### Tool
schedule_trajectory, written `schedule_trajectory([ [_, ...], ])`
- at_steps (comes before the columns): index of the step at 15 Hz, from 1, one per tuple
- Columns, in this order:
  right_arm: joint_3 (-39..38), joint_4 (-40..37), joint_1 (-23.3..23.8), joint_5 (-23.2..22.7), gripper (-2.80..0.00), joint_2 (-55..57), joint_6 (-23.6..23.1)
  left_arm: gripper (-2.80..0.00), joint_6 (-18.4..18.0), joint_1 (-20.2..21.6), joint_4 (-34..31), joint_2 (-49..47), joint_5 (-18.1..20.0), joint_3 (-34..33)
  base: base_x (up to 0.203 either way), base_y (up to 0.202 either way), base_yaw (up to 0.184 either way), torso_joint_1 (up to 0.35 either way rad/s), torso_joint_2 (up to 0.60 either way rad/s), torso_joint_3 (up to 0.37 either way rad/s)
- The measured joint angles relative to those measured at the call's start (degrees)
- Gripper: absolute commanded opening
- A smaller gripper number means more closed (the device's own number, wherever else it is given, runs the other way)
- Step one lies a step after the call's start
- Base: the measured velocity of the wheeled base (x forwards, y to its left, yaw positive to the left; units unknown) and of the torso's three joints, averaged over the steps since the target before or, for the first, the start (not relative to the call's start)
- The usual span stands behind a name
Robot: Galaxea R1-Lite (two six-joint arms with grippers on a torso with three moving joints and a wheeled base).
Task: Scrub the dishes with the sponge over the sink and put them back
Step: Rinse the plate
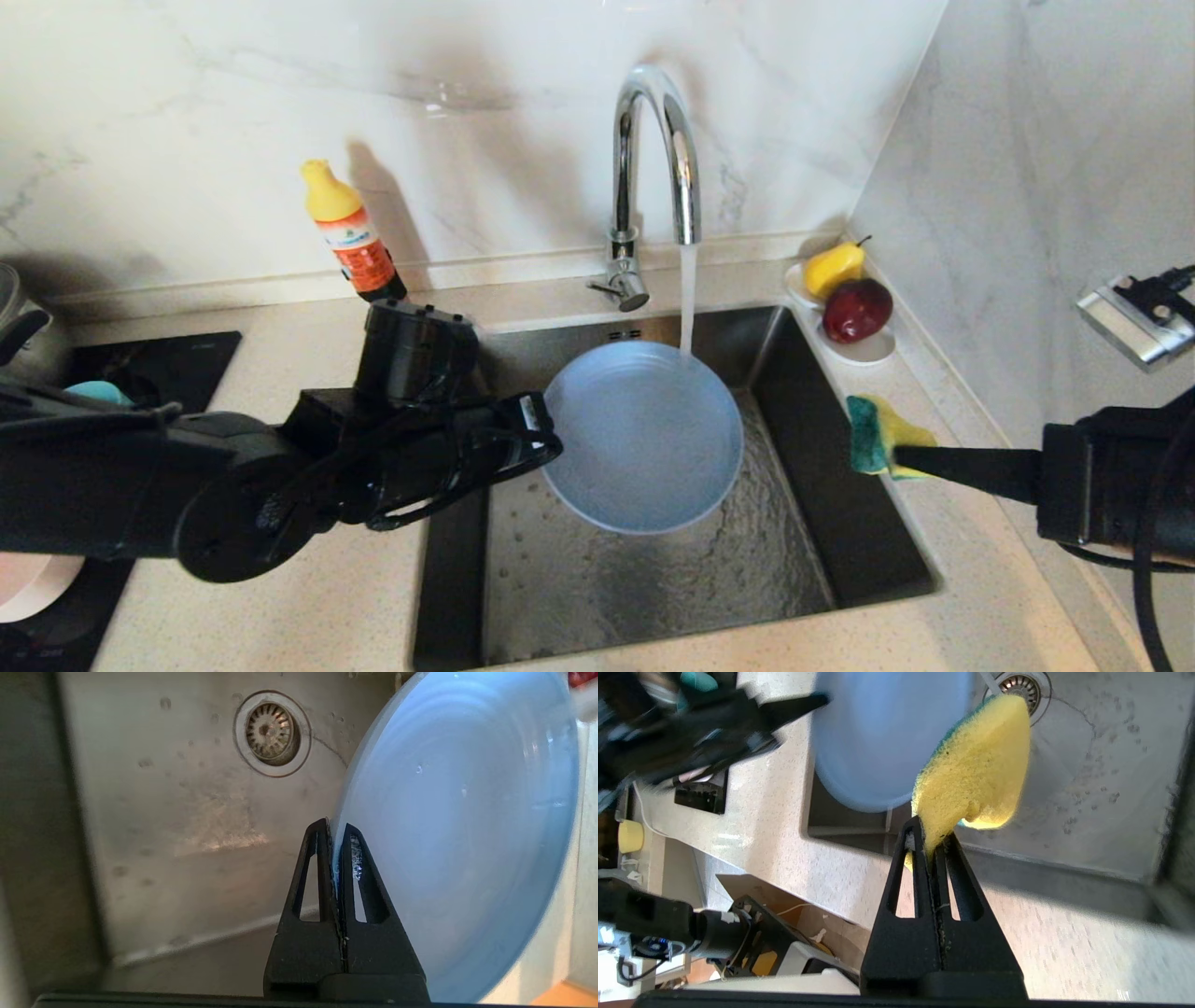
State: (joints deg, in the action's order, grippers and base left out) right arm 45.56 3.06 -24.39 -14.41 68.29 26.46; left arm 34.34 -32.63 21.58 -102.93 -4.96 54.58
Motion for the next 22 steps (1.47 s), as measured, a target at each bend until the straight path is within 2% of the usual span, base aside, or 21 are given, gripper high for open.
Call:
schedule_trajectory([
  [7, -3.7, -1.3, 0.2, -0.1, -2.8, -6.0, 0.0, -2.8, 0.6, -0.7, -0.4, -12.8, 0.5, 13.7, 0.0, 0.0, 0.0, 0.0, 0.0, 0.0],
  [10, -4.5, -1.2, 0.2, -0.3, -2.8, -7.2, 0.0, -2.8, 1.7, -2.5, -0.7, -16.0, 0.9, 18.6, 0.0, 0.0, 0.0, 0.0, 0.0, 0.0],
  [13, -4.5, -1.3, -0.1, -0.5, -2.8, -8.2, 0.0, -2.8, 2.3, -4.8, -0.7, -17.8, 0.9, 19.9, 0.0, 0.0, 0.0, 0.0, 0.0, 0.0],
  [16, -4.2, -1.4, -0.3, -0.5, -2.8, -8.9, 0.0, -2.8, 2.0, -4.7, -1.0, -18.2, -0.3, 19.5, 0.0, 0.0, 0.0, 0.0, 0.0, 0.0],
  [19, -4.7, -1.4, -0.4, -0.8, -2.8, -8.8, 0.0, -2.8, -1.5, -0.9, -1.5, -16.5, -3.0, 16.9, 0.0, 0.0, 0.0, 0.0, 0.0, 0.0],
  [20, -4.7, -1.4, -0.4, -0.9, -2.8, -8.5, 0.0, -2.8, -3.9, 0.7, -1.5, -15.5, -4.1, 15.8, 0.0, 0.0, 0.0, 0.0, 0.0, 0.0],
  [22, -4.9, -1.3, -0.4, -0.9, -2.8, -8.0, 0.0, -2.8, -10.1, 3.8, -0.9, -13.3, -8.8, 14.0, 0.0, 0.0, 0.0, 0.0, 0.0, 0.0],
])
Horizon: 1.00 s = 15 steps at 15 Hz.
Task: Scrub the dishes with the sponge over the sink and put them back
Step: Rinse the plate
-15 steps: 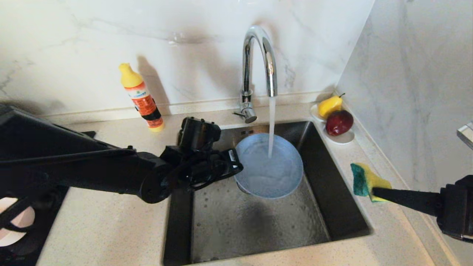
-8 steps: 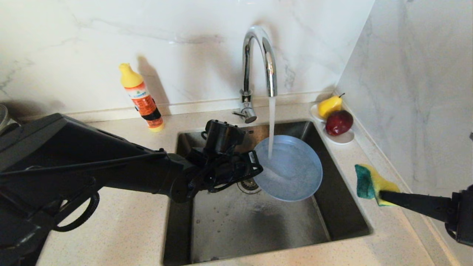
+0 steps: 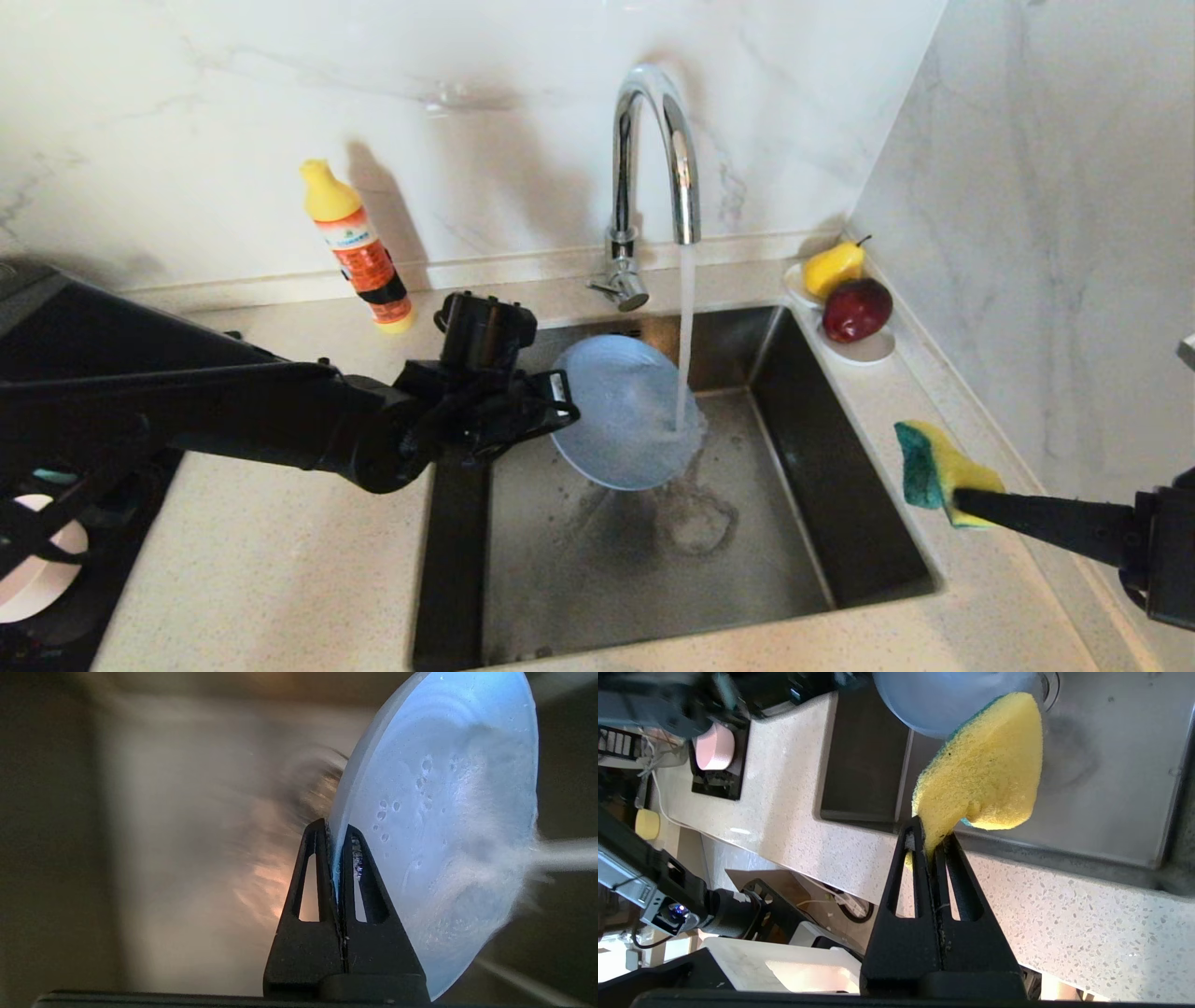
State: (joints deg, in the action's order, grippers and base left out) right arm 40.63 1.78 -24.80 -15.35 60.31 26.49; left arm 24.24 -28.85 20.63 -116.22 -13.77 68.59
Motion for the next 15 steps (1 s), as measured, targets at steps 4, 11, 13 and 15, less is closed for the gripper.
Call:
schedule_trajectory([
  [4, -1.1, 0.0, 0.0, 0.0, -2.8, 0.5, 0.0, -2.8, -10.9, 3.2, 4.8, 5.3, -10.8, -3.3, 0.0, 0.0, 0.0, 0.0, 0.0, 0.0],
  [11, -3.2, 0.5, 0.6, 0.2, -2.8, 1.4, 0.1, -2.8, -34.7, 5.4, 39.1, 10.8, -14.2, -17.5, 0.0, 0.0, 0.0, 0.0, 0.0, 0.0],
  [13, -3.2, 0.5, 0.7, 0.2, -2.8, 1.4, 0.1, -2.8, -36.1, 6.3, 45.3, 11.4, -13.7, -19.4, 0.0, 0.0, 0.0, 0.0, 0.0, 0.0],
  [15, -3.2, 0.5, 0.7, 0.2, -2.8, 1.4, 0.1, -2.8, -35.9, 7.0, 46.0, 12.2, -12.2, -19.8, 0.0, 0.0, 0.0, 0.0, 0.0, 0.0],
])
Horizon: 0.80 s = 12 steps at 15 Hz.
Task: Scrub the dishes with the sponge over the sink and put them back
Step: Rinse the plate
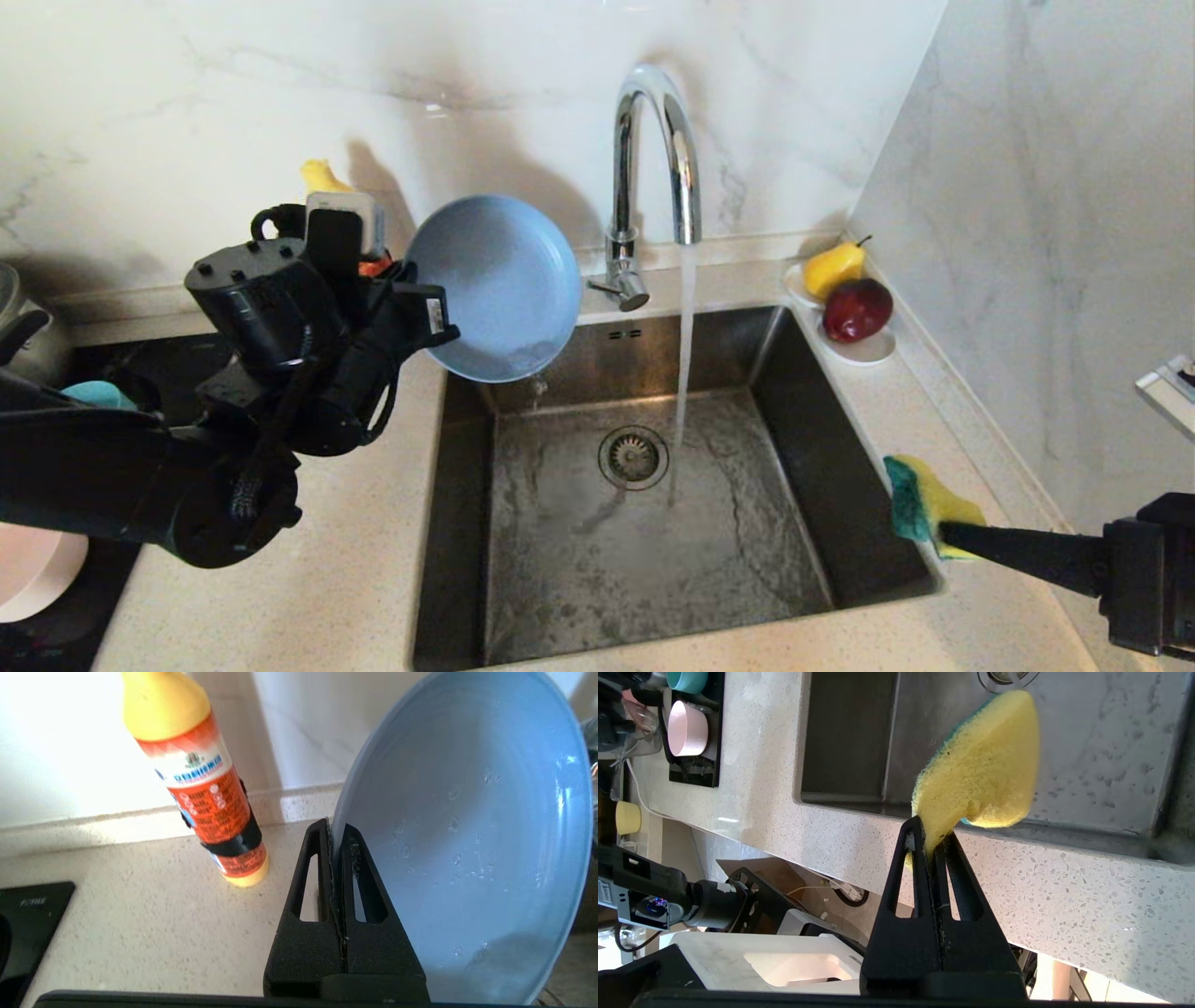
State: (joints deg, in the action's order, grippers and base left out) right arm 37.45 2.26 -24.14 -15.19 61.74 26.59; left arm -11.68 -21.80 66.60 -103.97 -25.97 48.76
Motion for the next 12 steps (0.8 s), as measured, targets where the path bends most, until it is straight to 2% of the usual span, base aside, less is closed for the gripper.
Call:
schedule_trajectory([
  [6, 0.4, 0.1, 0.0, 0.0, -2.8, 0.6, 0.0, -2.8, 1.0, 0.5, -0.3, 1.1, 1.1, 0.4, 0.0, 0.0, 0.0, 0.0, 0.0, 0.0],
  [8, 0.5, 0.1, 0.0, 0.0, -2.8, 0.7, 0.0, -2.8, 2.2, 1.0, -2.9, 1.4, 1.1, 1.4, 0.0, 0.0, 0.0, 0.0, 0.0, 0.0],
  [10, 0.3, 0.1, 0.1, 0.0, -2.8, 0.6, 0.0, -2.8, 6.0, 2.0, -10.8, 2.6, 1.3, 3.5, 0.0, 0.0, 0.0, 0.0, 0.0, 0.0],
  [12, -0.1, 0.1, 0.3, 0.0, -2.8, 0.6, 0.0, -2.8, 12.2, 3.7, -25.0, 4.8, 3.1, 7.8, 0.0, 0.0, 0.0, 0.0, 0.0, 0.0],
])
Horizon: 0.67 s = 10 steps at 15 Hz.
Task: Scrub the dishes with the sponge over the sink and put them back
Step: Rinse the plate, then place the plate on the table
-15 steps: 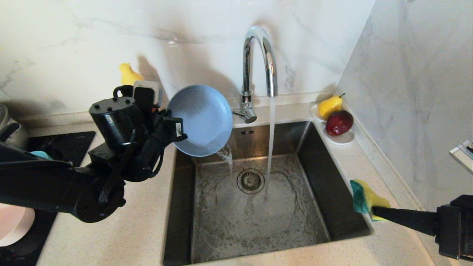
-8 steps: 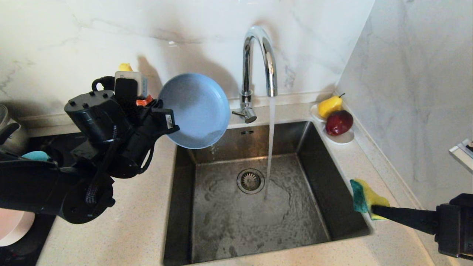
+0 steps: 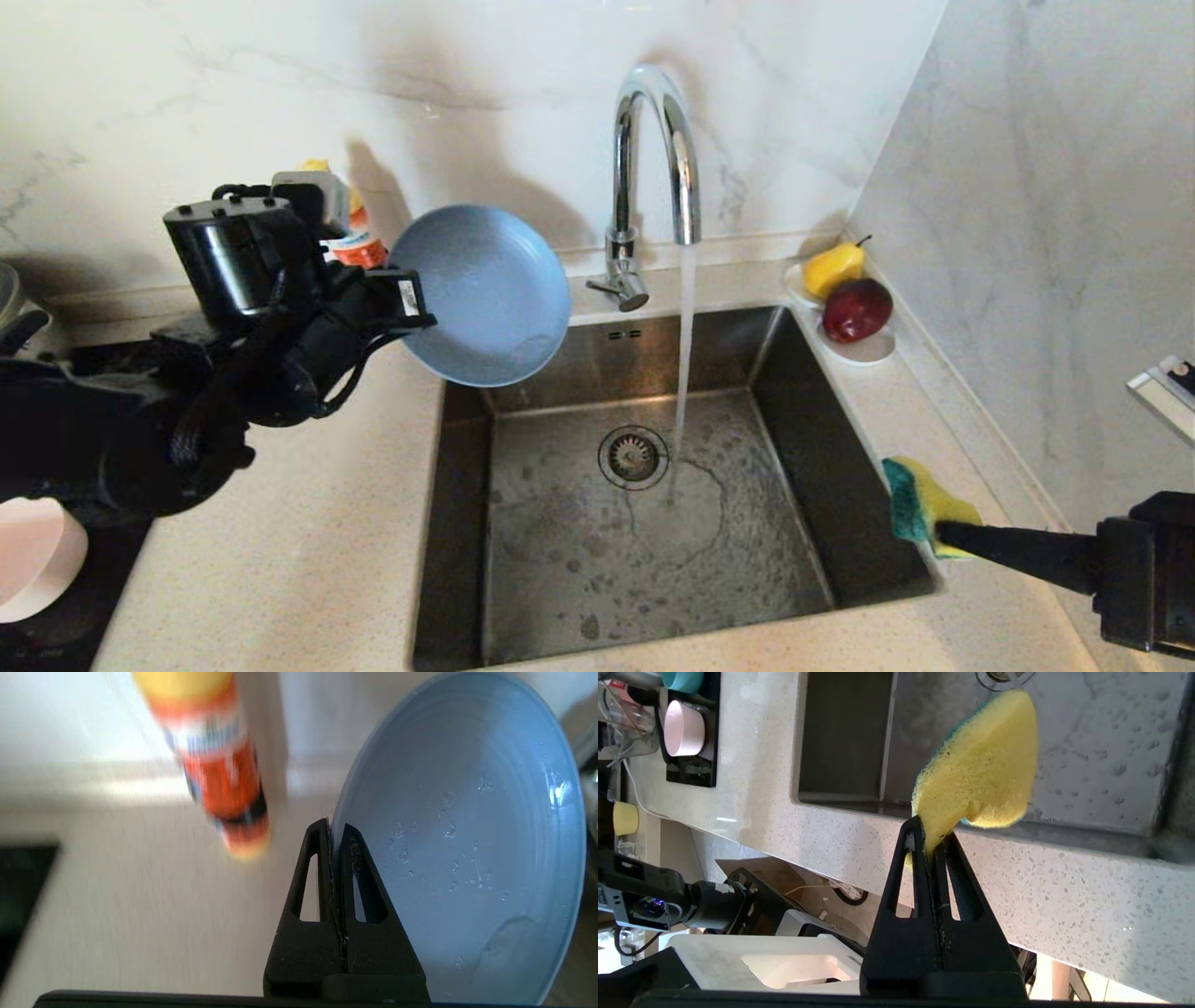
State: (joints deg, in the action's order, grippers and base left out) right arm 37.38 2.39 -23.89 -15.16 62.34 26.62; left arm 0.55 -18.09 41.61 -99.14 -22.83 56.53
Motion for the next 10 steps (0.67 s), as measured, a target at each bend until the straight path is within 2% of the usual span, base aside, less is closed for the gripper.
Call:
schedule_trajectory([
  [3, -0.9, 0.0, 1.0, -0.1, -2.8, -0.2, 0.1, -2.8, 11.8, 6.2, -27.0, 4.1, 7.2, 9.4, 0.0, 0.0, 0.0, 0.0, 0.0, 0.0],
  [5, -1.4, 0.0, 1.2, -0.2, -2.8, -0.1, 0.9, -2.8, 17.5, 12.1, -44.0, 6.9, 12.1, 13.0, 0.0, 0.0, 0.0, 0.0, 0.0, 0.0],
  [6, -1.5, 0.1, 1.5, -0.2, -2.8, 0.0, 1.2, -2.8, 19.7, 14.9, -51.1, 8.0, 13.3, 13.8, 0.0, 0.0, 0.0, 0.0, 0.0, 0.0],
  [8, -1.7, 0.1, 1.8, -0.5, -2.8, 0.3, 1.2, -2.8, 22.5, 20.5, -60.4, 9.4, 14.6, 14.1, 0.0, 0.0, 0.0, 0.0, 0.0, 0.0],
  [10, -1.7, 0.2, 1.9, -0.8, -2.8, 0.8, 1.2, -2.8, 23.2, 26.4, -62.3, 10.1, 18.1, 12.0, 0.0, 0.0, 0.0, 0.0, 0.0, 0.0],
])
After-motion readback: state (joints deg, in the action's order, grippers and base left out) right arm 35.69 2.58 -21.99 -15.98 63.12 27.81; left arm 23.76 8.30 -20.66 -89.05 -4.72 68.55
